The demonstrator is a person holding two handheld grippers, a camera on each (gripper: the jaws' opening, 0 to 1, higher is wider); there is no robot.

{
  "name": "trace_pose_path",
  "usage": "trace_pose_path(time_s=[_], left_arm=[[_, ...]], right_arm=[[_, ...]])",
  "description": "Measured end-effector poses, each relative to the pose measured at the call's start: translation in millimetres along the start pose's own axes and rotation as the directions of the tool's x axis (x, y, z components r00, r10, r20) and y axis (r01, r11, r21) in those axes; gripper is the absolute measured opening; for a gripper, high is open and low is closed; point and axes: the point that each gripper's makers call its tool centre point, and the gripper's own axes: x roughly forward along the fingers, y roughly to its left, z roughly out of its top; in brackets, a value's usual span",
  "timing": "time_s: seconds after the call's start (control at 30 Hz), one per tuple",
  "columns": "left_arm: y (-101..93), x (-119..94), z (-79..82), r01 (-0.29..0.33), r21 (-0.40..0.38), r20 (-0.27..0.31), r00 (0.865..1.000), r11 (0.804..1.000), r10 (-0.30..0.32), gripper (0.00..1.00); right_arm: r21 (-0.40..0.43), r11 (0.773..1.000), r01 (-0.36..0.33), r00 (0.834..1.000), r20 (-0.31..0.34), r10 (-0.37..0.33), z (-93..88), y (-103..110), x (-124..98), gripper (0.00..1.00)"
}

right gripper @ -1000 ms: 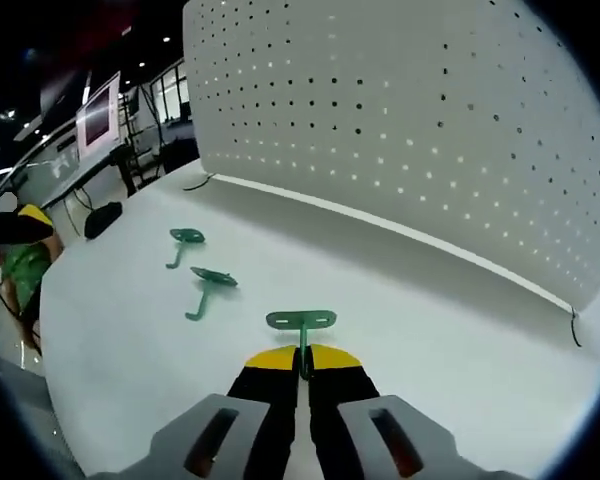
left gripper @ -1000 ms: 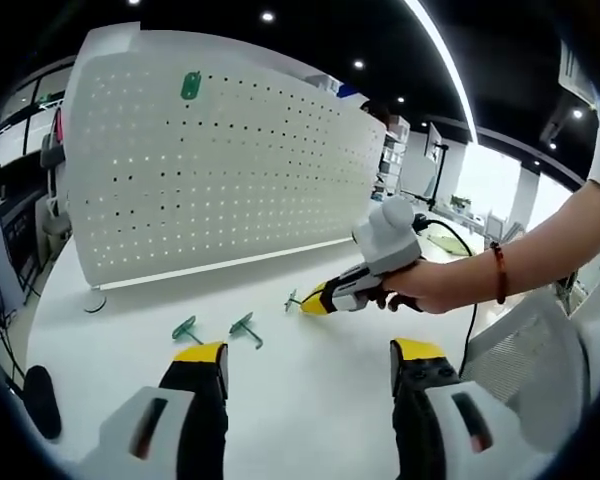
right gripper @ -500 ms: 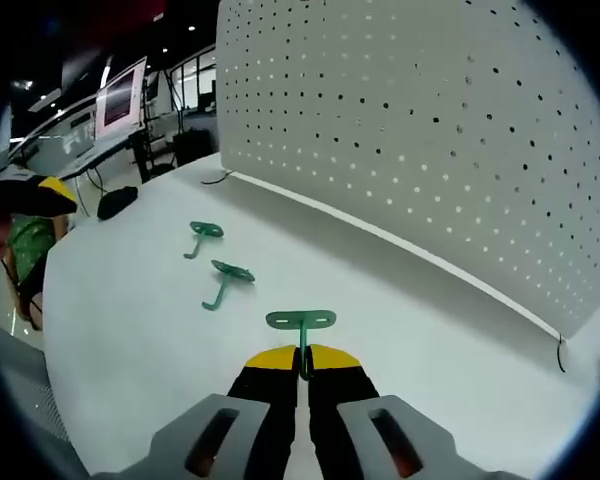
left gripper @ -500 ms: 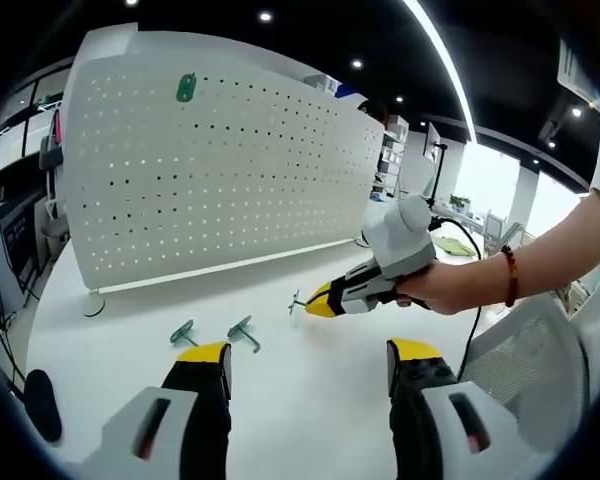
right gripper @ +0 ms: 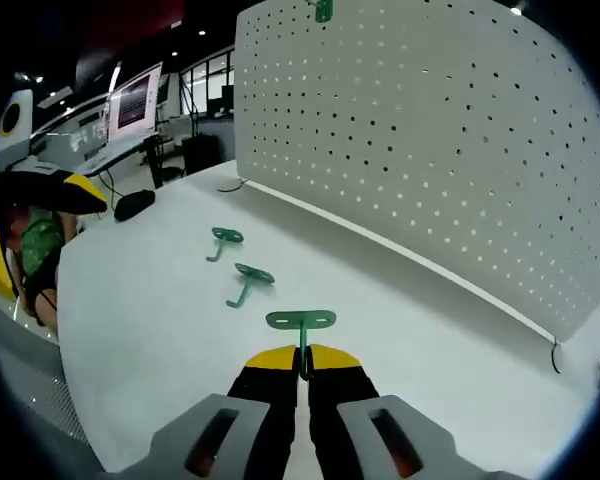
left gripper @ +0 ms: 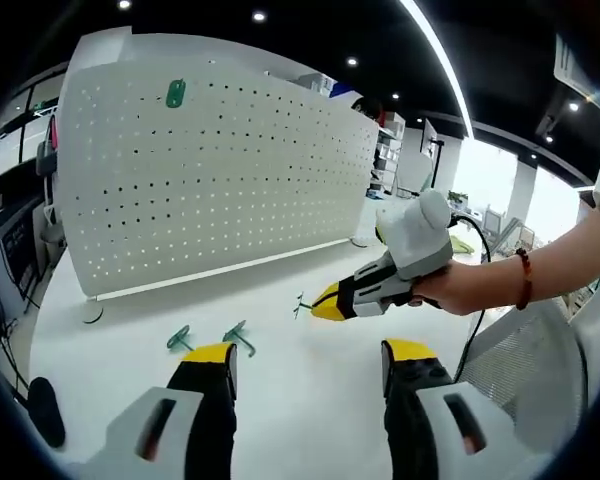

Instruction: Insert the hook assembly into the mounting plate slot until the hook locks in place.

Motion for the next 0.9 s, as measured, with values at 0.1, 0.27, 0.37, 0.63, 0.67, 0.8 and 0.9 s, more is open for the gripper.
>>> trace_pose_path(time_s=[0.1, 0.27, 0.37, 0.63, 0.67, 0.8, 0.9], left_arm=[[-1.7, 0, 1.0, -0.003, 0.006, 0.002, 1.000, 1.000, 0.003, 0.58], [-4.8, 2, 1.0, -0.003, 0.015, -0.004, 1.000, 1.000, 0.003, 0.55], [-6.5, 2, 1.2, -0.002, 0.018, -0.007, 1.000, 1.000, 0.002, 0.52], [-14.5, 5, 4.4, 0.012, 0.047, -0.015, 1.000, 0.999, -0.011, 0.50], [-15.3, 5, 4.6, 0.012, 0.048, -0.017, 1.000, 0.999, -0.012, 0.50], [-18.7, 6, 4.1, 0.016, 0.048, -0.024, 1.000, 0.999, -0.015, 0.48], [-21.7, 5, 4.8, 0.020, 0.052, -0.024, 1.000, 0.998, -0.018, 0.47]], right_arm=[[-0.005, 1.000, -0.003, 1.000, 0.006, 0.003, 0.0, 2, -4, 0.01], [-0.017, 1.000, -0.004, 1.000, 0.013, 0.004, 0.5, 5, -14, 0.01], [-0.042, 0.999, -0.009, 1.000, 0.020, 0.010, 2.6, 9, -19, 0.01], [-0.082, 0.996, -0.034, 0.998, 0.044, 0.038, 9.9, 20, -34, 0.01], [-0.085, 0.996, -0.038, 0.998, 0.046, 0.042, 10.8, 22, -36, 0.01], [-0.105, 0.994, -0.043, 0.997, 0.062, 0.050, 15.3, 25, -42, 0.01], [-0.101, 0.994, -0.043, 0.996, 0.076, 0.050, 19.1, 23, -49, 0.01]])
